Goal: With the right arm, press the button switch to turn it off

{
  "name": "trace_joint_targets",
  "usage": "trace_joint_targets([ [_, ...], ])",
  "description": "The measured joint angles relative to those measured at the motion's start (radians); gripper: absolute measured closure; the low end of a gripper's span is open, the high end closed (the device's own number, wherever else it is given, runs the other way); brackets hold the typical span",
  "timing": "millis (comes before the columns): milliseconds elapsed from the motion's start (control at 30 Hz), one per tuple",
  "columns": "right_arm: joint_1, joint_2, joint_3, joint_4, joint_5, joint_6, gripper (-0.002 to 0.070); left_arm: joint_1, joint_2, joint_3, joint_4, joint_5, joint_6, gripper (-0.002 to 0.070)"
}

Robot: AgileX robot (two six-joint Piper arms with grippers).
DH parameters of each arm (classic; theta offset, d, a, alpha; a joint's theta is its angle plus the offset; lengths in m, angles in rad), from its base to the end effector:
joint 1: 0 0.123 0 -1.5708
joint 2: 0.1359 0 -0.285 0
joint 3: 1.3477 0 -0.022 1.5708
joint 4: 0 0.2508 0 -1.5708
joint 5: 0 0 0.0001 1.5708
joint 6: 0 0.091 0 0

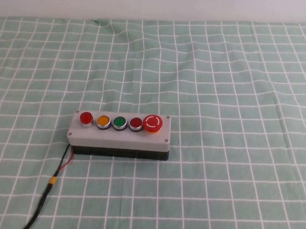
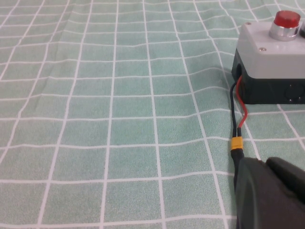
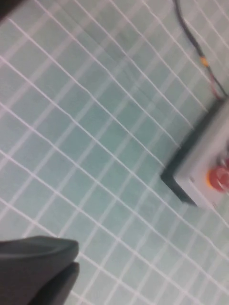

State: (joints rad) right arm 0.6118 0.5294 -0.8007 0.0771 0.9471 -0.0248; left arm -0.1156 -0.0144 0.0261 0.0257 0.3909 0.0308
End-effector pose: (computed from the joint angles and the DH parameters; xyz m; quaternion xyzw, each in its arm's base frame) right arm 0.0610 0.0497 0.3571 -0.2709 0.8385 0.1729 0.4400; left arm 0.0518 -0.0051 0.1701 0.0659 0.8067 -0.0140 0.5872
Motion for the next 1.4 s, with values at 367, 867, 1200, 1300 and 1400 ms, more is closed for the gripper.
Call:
trace_joint_targets([
  [367,-0.398,-0.414,0.448,-0.04,-0.531,0.0,0.0692,0.0,0.0,0.0,0.0,0.0,0.0,0.0678],
  [867,-0.559,-0.539,0.825,0.021,-0.67,-0.002,0.0692,0.0,0.0,0.0,0.0,0.0,0.0,0.0678],
  [1200,-0.559,-0.541,0.825,0.075,-0.611,-0.002,0.0692,0.0,0.0,0.0,0.0,0.0,0.0,0.0678],
  [1300,-0.559,-0.544,0.825,0.075,-0.611,-0.002,0.0692,0.0,0.0,0.0,0.0,0.0,0.0,0.0678],
  [1400,-0.559,-0.544,0.825,0.075,-0.611,-0.002,0.0692,0.0,0.0,0.0,0.0,0.0,0.0,0.0678],
])
